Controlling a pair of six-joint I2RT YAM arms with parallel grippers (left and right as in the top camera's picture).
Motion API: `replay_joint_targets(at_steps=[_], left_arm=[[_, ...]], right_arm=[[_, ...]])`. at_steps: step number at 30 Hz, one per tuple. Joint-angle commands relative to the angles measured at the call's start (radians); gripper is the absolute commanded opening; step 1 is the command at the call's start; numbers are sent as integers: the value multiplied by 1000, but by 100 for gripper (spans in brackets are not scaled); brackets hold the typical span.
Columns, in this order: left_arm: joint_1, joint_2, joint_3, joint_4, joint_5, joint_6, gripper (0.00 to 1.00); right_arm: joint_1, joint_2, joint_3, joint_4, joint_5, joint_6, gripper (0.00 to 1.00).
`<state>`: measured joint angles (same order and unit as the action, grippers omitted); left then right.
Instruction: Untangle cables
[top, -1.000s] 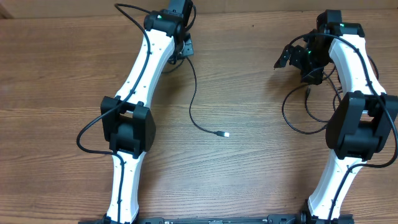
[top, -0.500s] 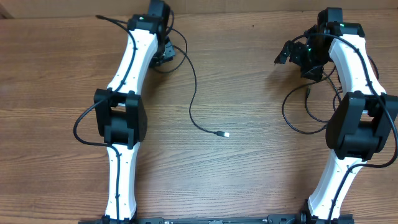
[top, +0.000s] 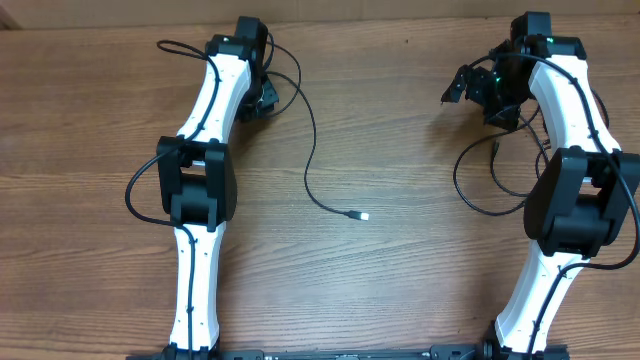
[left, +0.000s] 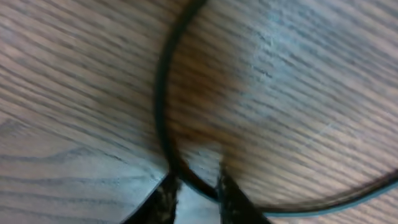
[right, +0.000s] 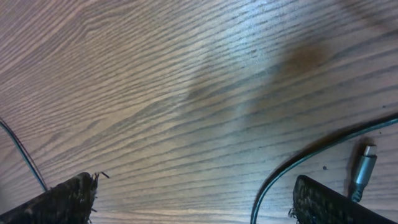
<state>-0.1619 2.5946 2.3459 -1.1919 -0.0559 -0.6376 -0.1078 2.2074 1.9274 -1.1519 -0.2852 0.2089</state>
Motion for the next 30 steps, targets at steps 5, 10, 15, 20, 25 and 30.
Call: replay_joint_targets(at_steps=[5,10,15,20,25,30], left_arm=[[-5,41,-3,-83,111,-13,4],[-18,41,-3,-156,177,38,4],[-40,41,-3,-203,234,144,4],[-77,41,-3,-250,241,191,4],[-126,41,-3,-278,241,197,4],[-173,41,-3,-282,240,197,5]], right_arm=[[4,-31,-4,3,-5,-1,100],[4,-31,-4,3,-5,-1,100],[4,-31,-4,3,-5,-1,100],[4,-31,-4,3,-5,-1,100],[4,-31,-4,3,-5,-1,100],[4,-31,-4,3,-5,-1,100]])
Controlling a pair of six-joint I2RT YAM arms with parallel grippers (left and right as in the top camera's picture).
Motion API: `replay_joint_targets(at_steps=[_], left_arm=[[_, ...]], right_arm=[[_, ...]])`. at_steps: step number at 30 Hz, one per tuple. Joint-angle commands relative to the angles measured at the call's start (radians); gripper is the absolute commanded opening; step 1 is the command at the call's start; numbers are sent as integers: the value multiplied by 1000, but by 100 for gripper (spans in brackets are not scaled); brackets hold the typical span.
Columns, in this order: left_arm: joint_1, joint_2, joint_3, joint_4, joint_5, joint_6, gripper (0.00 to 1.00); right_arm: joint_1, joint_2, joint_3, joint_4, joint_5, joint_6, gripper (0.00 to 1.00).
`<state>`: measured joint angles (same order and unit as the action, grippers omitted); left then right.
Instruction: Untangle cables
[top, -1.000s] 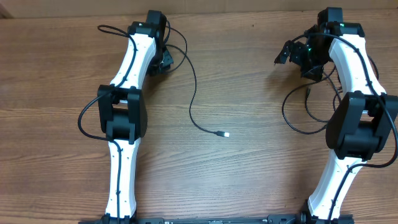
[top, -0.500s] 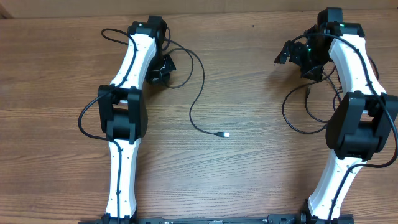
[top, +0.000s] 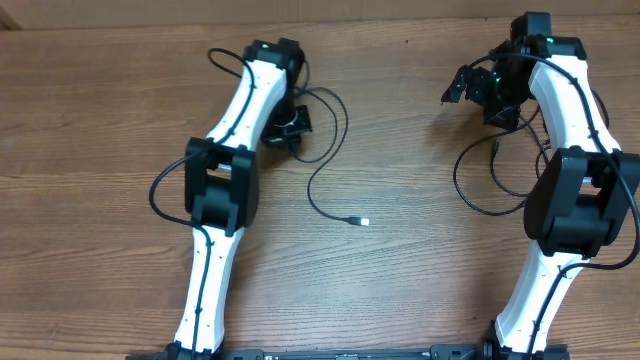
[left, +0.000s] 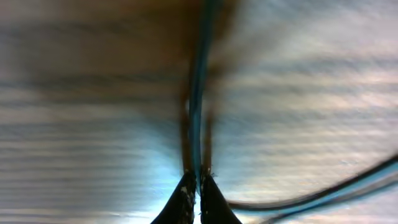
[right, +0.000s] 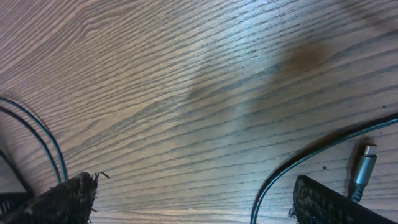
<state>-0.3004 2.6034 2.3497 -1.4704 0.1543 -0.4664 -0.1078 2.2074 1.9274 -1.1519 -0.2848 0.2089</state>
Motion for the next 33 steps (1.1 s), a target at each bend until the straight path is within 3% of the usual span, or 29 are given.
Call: replay_joint_targets(at_steps=[1,19,33], left_arm=[[-42,32,-7,-3,31,26,6],[-98,27,16,-102,84,25,5],[-19,-145,30,-17,105,17,4]], right_arm=[[4,-31,-4,3,-5,-1,100],[4,-31,-4,3,-5,-1,100],[4,-31,-4,11,-26,3,100]])
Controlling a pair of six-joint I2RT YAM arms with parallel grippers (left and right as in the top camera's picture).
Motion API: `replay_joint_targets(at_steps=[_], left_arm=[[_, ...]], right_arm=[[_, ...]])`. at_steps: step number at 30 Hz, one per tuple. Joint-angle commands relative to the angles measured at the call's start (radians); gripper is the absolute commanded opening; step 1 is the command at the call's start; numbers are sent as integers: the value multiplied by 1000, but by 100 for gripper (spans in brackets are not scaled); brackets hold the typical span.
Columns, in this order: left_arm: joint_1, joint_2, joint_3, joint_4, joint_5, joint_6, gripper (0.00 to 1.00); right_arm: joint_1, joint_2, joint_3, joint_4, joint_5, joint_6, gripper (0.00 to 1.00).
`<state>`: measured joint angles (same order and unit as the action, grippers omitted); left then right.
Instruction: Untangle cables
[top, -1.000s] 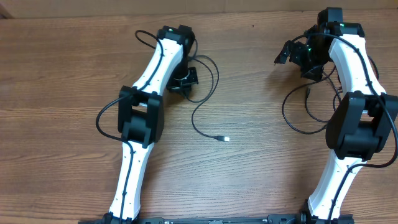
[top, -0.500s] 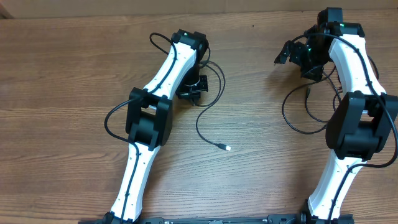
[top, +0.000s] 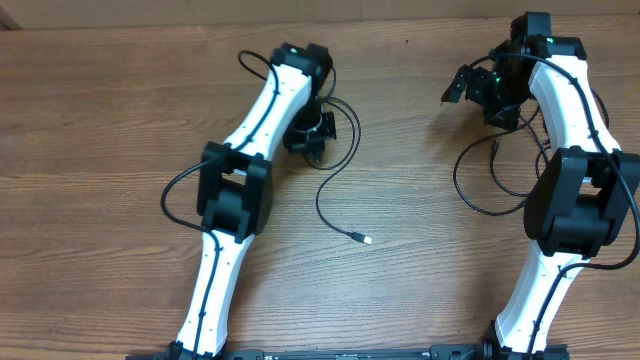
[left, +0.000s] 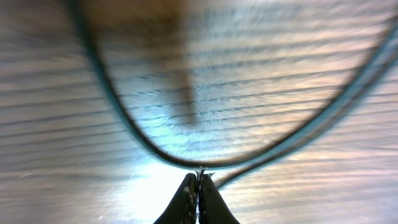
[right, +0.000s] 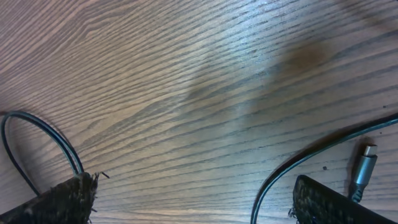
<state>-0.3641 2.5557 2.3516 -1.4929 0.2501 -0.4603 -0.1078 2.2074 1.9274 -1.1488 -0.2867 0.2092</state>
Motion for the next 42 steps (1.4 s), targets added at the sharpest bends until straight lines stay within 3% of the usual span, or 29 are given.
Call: replay_joint_targets(at_steps=[1,5,7,11,13,16,19,21,23,33,38,42], left_arm=[[60,-103,28,9,10,11,4],[119,-105,28,8,13,11,4],[151,-105,28,9,13,11,10],[209,-104,28,9,13,8,30],[232,-104,28,9,9,9,41],[258,-104,28,15,9,11,56],[272,-104,28,28,6,11,73],[276,-104,27,28,5,11,91],[276,-104,27,28,5,11,100],[268,-104,27,32,6,8,99],[268,-104,27,40,5,8,100],[268,-104,27,40,5,8,100]], right_arm=[[4,-31,-4,11,-48,3,100],[4,-31,-4,19,-184,3,100],[4,-31,-4,27,-233,3,100],[5,-31,-4,74,-411,3,100],[17,-31,-4,65,-462,3,92],[58,-31,-4,59,-437,2,84],[114,-31,-4,50,-366,2,68],[160,-31,-4,49,-318,3,68],[199,-31,-4,53,-279,3,70],[401,-30,-4,101,42,193,75],[472,-27,-4,144,218,214,75],[515,-16,-4,203,332,197,82]])
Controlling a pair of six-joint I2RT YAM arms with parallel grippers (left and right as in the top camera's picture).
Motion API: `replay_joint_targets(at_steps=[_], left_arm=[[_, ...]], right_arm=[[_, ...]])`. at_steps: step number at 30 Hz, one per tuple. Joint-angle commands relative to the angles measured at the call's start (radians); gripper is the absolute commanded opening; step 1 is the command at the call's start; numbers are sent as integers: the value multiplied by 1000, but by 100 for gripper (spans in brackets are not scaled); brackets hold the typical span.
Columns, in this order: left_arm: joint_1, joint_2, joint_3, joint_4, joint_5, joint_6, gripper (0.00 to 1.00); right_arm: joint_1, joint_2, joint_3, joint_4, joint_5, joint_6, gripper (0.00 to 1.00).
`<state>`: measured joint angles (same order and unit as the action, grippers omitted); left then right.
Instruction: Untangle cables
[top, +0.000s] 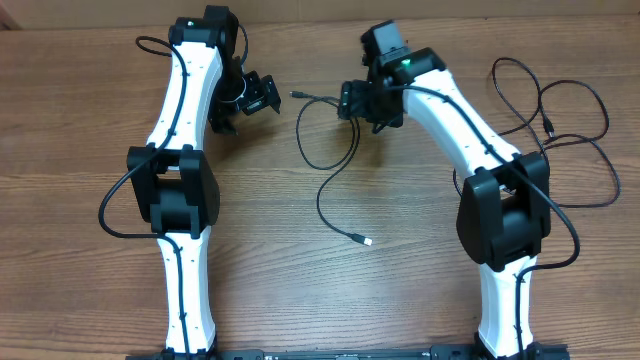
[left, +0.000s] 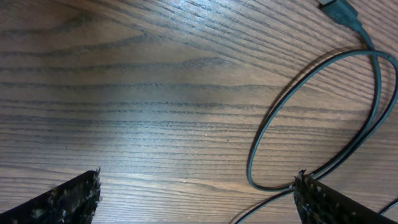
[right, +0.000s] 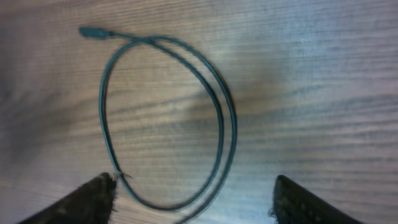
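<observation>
A thin dark cable (top: 322, 190) lies mid-table, with one plug (top: 295, 95) at the back, a loop (top: 335, 145), and a light-tipped end (top: 366, 241) nearer the front. My left gripper (top: 262, 97) stands open just left of the back plug; its wrist view shows the loop (left: 317, 118) and plug (left: 339, 12) off to the right of the open left gripper (left: 196, 198). My right gripper (top: 352, 103) hovers open over the loop. In its wrist view the loop (right: 217, 106) runs between the wide-apart fingers of the right gripper (right: 196, 199).
A second dark cable (top: 560, 140) sprawls in loose curves over the table's right side, behind and beside the right arm (top: 470, 120). The left arm (top: 185, 100) stretches up the left side. Bare wood (top: 330, 300) fills the front.
My left gripper has let go of the cable, opened and drawn back to the left. The right arm has swung from the far right to the middle, over the loop.
My left gripper first stood nearly shut around the cable at the back left. It was then shut on it and farther right each time, the cable bunching into a loop mid-table. Now the cable lies free there and the open right gripper is over it.
</observation>
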<state>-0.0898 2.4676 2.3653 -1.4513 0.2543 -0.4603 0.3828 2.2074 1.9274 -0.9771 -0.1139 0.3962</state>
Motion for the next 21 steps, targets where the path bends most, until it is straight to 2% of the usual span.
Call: replay_joint_targets(at_steps=[1,6,10,21], left_arm=[[-6,-16,13,-1,1,8,100],[-6,-16,13,-1,1,8,100],[-6,-16,13,-1,1,8,100],[-6,-16,13,-1,1,8,100]], right_arm=[[33,-10,-4,52,181,-8,82],[49,29,-4,132,200,-97,81],[49,61,-4,138,200,-145,77],[49,122,-20,164,200,-143,73]])
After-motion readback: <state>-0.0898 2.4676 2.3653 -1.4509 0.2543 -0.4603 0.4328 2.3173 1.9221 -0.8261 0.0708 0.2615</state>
